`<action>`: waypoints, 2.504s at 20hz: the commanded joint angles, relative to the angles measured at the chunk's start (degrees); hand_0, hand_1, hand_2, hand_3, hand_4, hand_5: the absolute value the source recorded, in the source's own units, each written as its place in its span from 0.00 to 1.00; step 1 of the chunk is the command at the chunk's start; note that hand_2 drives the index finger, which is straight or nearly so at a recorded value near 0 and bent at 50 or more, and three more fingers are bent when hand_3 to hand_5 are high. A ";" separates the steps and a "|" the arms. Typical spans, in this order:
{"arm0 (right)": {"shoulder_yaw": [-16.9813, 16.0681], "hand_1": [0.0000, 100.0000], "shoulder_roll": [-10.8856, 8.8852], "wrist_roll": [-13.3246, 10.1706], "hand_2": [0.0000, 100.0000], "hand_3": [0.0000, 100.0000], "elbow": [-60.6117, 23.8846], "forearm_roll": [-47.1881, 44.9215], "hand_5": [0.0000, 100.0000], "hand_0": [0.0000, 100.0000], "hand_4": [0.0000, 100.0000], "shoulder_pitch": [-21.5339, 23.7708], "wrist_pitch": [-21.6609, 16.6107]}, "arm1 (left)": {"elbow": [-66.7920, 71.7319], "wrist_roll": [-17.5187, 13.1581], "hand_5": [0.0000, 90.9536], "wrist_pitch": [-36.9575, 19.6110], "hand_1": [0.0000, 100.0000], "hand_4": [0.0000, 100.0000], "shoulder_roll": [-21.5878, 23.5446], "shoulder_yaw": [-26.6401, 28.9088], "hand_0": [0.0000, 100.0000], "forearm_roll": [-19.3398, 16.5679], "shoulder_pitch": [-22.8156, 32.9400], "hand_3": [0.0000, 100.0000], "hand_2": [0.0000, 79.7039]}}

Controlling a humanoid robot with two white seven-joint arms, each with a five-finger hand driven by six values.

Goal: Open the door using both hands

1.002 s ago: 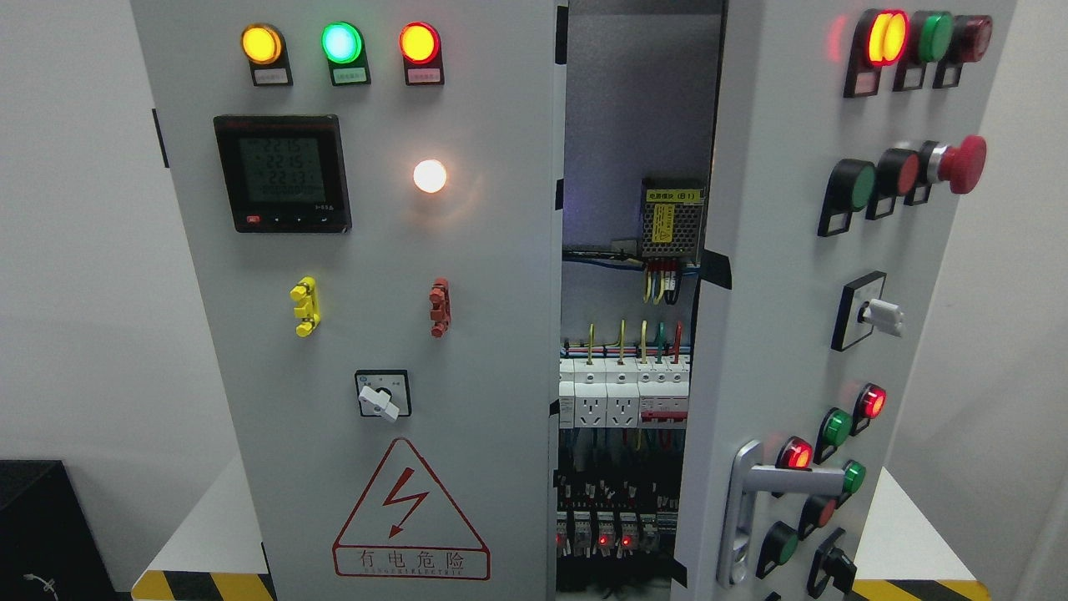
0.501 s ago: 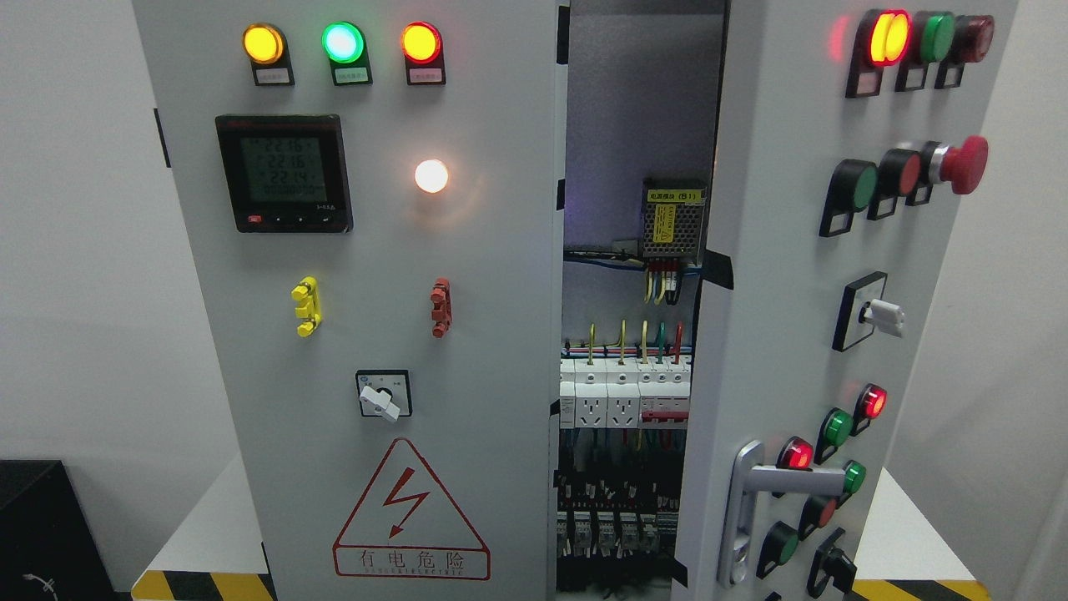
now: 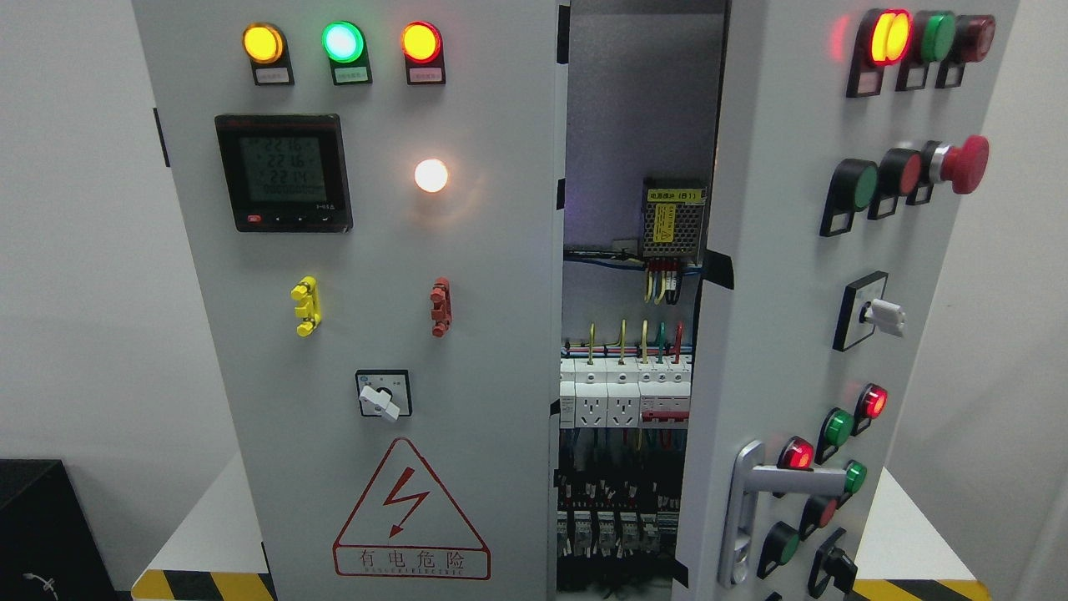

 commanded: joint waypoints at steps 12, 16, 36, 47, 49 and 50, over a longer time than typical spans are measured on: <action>0.00 0.00 0.05 -0.03 0.00 0.00 0.01 0.00 0.00 0.00 0.00 0.00 -0.03 | -21.53 5.45 0.00 1.71 0.00 0.00 7.40 -98.89 0.00 11.10 -87.04 0.00 0.00; 0.00 0.00 0.05 -0.03 0.00 0.00 0.01 0.00 0.00 0.00 0.00 0.00 -0.03 | -21.18 13.36 0.00 1.53 0.00 0.00 -1.66 -110.74 0.00 11.45 -96.42 0.00 0.00; 0.00 0.00 0.04 -0.03 0.00 0.00 0.01 0.00 0.00 0.00 0.00 0.00 -0.03 | -12.74 37.53 0.00 -4.71 0.00 0.00 -47.81 -104.28 0.00 20.86 -104.10 0.00 0.00; 0.00 0.00 0.05 -0.03 0.00 0.00 0.01 0.00 0.00 0.00 0.00 0.00 -0.03 | -12.56 48.42 0.00 -4.71 0.00 0.00 -57.40 -100.84 0.00 20.15 -104.01 0.00 0.00; 0.00 0.00 -0.04 -0.03 0.00 0.00 0.01 0.00 0.00 0.00 0.00 0.00 -0.03 | -13.09 52.46 0.00 -4.71 0.00 0.00 -59.33 -100.84 0.00 20.07 -104.01 0.00 0.00; 0.00 0.00 0.04 -0.03 0.00 0.00 0.01 0.00 0.00 0.00 0.00 0.00 -0.03 | -13.70 54.75 0.00 -4.80 0.00 0.00 -60.30 -100.84 0.00 19.37 -103.92 0.00 0.00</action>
